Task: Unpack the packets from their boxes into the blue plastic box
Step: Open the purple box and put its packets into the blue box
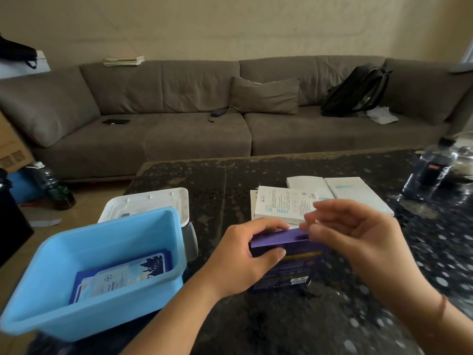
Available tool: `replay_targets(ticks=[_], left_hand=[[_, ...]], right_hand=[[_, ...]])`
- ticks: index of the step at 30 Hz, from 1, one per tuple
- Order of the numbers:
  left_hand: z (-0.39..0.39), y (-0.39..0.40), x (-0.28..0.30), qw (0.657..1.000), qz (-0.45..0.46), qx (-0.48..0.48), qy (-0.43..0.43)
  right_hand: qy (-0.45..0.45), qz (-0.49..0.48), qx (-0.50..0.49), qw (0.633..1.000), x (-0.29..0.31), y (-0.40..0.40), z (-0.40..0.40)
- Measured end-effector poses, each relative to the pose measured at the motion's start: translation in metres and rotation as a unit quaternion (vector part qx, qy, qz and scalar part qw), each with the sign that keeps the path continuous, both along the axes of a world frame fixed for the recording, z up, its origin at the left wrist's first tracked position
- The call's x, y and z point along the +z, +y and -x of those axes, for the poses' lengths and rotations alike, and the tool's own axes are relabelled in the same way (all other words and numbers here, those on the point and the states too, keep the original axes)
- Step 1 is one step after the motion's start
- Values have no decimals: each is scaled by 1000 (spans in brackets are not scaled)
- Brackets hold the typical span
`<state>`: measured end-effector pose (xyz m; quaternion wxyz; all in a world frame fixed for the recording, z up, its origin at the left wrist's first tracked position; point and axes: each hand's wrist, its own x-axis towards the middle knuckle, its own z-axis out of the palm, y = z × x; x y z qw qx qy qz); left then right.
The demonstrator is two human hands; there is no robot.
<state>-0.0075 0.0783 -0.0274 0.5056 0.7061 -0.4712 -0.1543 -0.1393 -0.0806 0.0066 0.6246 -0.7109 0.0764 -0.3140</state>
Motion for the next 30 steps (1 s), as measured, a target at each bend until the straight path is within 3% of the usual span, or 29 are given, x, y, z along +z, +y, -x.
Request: replay_targets(ticks=[3,6,11,15,30], left_hand=[[5,-3,3,997,13,23,-67],[13,-6,3,995,49,32,-82],[15,-11,-1,994,80,66,-22],[15,-12,-2,994,79,70,3],[11,-9,-13,993,110,35,16]], right_hand=[[35,-74,12,997,11,-3,-11],[60,-75,8,995,15,-1,-19],[92,66,2,993,23,-2,-23],[169,200,23,965,28,-7,-30],[211,316,37,924,10,-15,-38]])
